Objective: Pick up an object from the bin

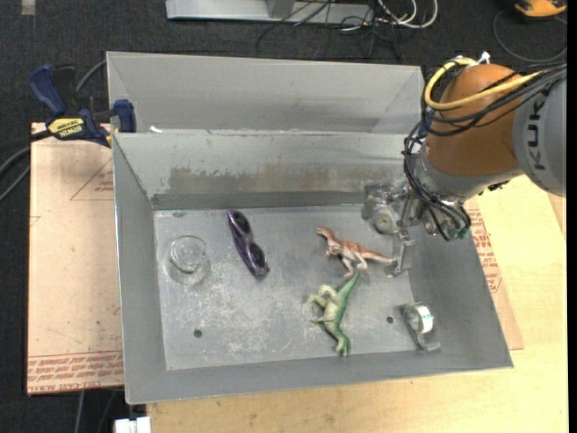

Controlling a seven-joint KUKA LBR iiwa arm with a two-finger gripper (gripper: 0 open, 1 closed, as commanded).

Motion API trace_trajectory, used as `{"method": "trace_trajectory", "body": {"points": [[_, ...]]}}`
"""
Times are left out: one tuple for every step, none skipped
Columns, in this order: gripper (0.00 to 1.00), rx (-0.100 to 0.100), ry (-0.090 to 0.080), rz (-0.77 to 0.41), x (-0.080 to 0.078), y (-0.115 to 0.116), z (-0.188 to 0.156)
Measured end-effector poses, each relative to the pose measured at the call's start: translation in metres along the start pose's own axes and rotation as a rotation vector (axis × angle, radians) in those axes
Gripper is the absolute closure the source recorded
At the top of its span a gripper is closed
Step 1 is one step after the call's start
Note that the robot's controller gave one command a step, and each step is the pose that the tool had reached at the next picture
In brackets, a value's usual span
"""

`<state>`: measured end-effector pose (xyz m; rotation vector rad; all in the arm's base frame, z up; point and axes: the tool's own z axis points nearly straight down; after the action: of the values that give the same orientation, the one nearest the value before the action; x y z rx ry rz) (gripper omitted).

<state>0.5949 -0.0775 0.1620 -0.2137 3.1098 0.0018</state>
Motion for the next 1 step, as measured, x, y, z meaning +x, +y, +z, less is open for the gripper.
{"method": "trace_trajectory", "body": {"points": [[0.0, 0.001, -0.007, -0.025, -0.0128, 0.0012, 0.0726]]}}
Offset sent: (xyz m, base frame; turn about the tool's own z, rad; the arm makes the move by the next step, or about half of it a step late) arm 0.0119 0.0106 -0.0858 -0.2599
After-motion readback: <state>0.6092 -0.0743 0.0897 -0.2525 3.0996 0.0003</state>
